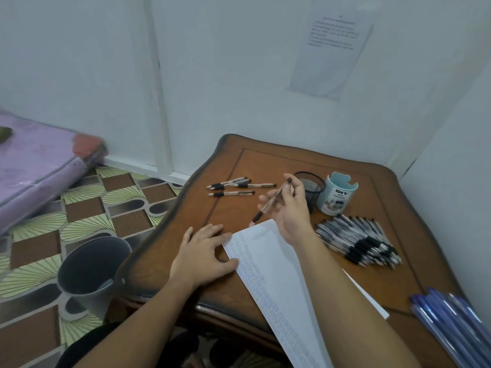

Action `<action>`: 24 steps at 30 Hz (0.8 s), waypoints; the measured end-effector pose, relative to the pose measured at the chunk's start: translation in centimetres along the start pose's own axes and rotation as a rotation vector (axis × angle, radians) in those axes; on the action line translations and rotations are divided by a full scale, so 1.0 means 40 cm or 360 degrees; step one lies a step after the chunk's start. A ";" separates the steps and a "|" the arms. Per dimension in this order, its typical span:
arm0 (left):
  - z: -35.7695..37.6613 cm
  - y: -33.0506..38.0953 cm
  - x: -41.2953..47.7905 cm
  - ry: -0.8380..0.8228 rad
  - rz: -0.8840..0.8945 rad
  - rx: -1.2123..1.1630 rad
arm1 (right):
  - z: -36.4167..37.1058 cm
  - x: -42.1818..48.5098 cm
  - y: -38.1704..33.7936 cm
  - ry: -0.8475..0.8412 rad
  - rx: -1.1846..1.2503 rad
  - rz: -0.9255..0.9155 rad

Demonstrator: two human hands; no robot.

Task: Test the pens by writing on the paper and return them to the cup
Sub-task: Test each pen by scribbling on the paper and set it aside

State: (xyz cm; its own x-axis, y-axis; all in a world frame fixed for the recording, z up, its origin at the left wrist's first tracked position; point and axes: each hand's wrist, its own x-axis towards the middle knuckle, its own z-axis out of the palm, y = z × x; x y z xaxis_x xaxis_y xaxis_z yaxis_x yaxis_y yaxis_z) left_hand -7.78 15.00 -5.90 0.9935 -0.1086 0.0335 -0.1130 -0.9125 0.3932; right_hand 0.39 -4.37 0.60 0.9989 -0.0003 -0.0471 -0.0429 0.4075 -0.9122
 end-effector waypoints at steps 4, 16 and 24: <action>0.002 0.002 0.001 -0.0004 0.0005 0.0001 | -0.018 -0.050 -0.020 0.0000 -0.0161 -0.0004; 0.007 0.000 0.002 0.0023 0.0011 0.0010 | -0.127 -0.142 -0.029 -0.0022 -0.0160 0.0084; 0.014 -0.005 0.005 0.0068 0.0020 -0.0013 | -0.172 -0.210 0.028 -0.0211 -0.0532 0.0159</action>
State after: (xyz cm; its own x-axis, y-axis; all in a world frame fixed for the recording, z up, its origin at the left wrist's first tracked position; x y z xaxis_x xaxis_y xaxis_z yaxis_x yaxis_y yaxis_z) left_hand -7.56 14.95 -6.50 0.9917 -0.1031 0.0774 -0.1256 -0.9079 0.4000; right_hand -8.18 -10.20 -2.83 0.9824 0.1518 -0.1092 -0.1222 0.0791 -0.9893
